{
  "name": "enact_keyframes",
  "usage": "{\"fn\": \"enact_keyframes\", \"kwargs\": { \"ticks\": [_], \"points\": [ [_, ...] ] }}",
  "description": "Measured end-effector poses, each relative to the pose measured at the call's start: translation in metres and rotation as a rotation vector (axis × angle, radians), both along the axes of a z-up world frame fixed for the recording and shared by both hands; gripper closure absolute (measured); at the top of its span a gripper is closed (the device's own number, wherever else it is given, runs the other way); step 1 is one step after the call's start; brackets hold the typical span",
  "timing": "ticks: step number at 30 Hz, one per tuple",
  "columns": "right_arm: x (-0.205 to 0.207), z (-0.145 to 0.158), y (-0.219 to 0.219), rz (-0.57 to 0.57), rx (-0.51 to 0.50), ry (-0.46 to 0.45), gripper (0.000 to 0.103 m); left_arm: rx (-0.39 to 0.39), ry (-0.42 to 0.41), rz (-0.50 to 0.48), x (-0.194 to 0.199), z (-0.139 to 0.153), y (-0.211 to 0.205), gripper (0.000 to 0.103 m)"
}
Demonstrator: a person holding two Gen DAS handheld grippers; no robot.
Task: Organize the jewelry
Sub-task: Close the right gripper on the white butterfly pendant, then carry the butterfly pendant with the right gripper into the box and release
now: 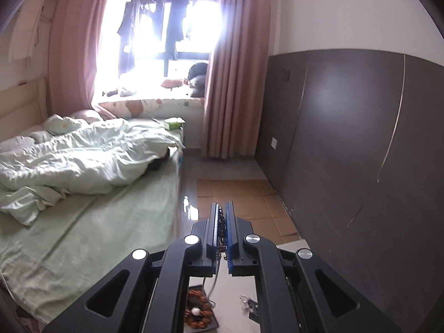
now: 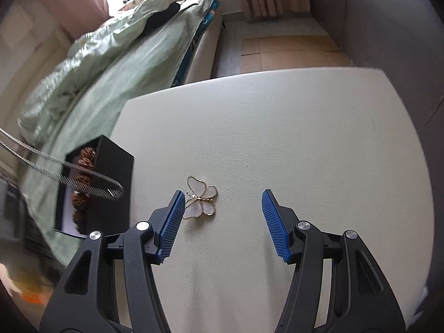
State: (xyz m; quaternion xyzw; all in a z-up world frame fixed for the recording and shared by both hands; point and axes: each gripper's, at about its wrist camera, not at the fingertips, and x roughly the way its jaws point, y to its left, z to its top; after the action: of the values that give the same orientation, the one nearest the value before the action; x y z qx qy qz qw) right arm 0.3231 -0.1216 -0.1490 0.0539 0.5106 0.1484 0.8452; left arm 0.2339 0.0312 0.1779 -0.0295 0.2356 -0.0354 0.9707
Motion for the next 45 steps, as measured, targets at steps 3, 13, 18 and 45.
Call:
{"fn": "enact_keyframes", "kwargs": {
  "ticks": [3,13,18,45],
  "points": [
    [-0.001,-0.004,0.011,0.019,-0.053,-0.012,0.044,0.009,-0.019,0.022,-0.005,0.013,0.011,0.1],
    [-0.002,-0.021,0.039,0.058,-0.192,-0.026,0.05,0.0,-0.03,0.058,-0.019,0.028,0.036,0.1],
    [-0.008,-0.022,0.04,0.076,-0.23,-0.05,0.08,-0.017,0.026,0.057,-0.01,-0.001,0.046,0.1],
    [-0.032,0.031,0.018,0.086,0.085,-0.137,0.084,-0.179,0.38,0.073,0.021,-0.219,0.085,0.048]
  ]
}}
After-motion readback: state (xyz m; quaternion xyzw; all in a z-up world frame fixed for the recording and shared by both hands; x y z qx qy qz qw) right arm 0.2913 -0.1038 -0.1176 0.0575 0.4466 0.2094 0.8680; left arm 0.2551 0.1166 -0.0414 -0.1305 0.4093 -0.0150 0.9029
